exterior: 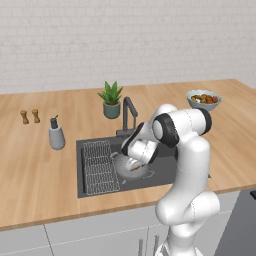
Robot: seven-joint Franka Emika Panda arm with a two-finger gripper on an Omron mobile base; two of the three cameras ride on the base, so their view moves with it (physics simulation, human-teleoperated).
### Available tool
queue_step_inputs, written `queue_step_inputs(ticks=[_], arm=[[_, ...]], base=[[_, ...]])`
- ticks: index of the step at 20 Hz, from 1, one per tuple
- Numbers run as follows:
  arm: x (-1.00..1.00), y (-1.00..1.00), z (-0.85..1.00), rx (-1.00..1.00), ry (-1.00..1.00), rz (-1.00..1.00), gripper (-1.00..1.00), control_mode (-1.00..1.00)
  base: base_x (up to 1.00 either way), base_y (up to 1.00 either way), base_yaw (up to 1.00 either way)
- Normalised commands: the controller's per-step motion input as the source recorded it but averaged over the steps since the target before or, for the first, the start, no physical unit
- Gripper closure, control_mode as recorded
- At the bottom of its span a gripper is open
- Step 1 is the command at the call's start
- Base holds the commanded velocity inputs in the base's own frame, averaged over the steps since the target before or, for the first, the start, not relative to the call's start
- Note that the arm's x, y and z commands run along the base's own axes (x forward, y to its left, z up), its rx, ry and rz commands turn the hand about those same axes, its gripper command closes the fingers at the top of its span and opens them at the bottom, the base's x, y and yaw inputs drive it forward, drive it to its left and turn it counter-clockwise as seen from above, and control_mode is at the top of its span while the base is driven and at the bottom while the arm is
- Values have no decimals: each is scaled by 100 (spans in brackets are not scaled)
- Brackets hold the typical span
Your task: Put the colander in the sink, put the orange in the colander, and turn on the sink faucet and pour water over the colander.
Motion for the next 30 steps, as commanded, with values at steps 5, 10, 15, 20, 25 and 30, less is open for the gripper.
queue_step_inputs(ticks=[5, 10, 15, 20, 25, 30], arm=[[-9, 37, 0, 0, -5, 12, -100, -100], [15, 10, 0, 0, -2, 11, -100, -100], [1, 21, 0, 0, -1, 2, -100, -100], [26, 51, -7, 0, -1, 0, -100, -100], [7, 35, -19, 0, 0, 0, -100, -100], [20, 3, -1, 0, 0, 0, -100, -100]], base=[[0, 0, 0], [0, 0, 0], [0, 0, 0], [0, 0, 0], [0, 0, 0], [0, 0, 0]])
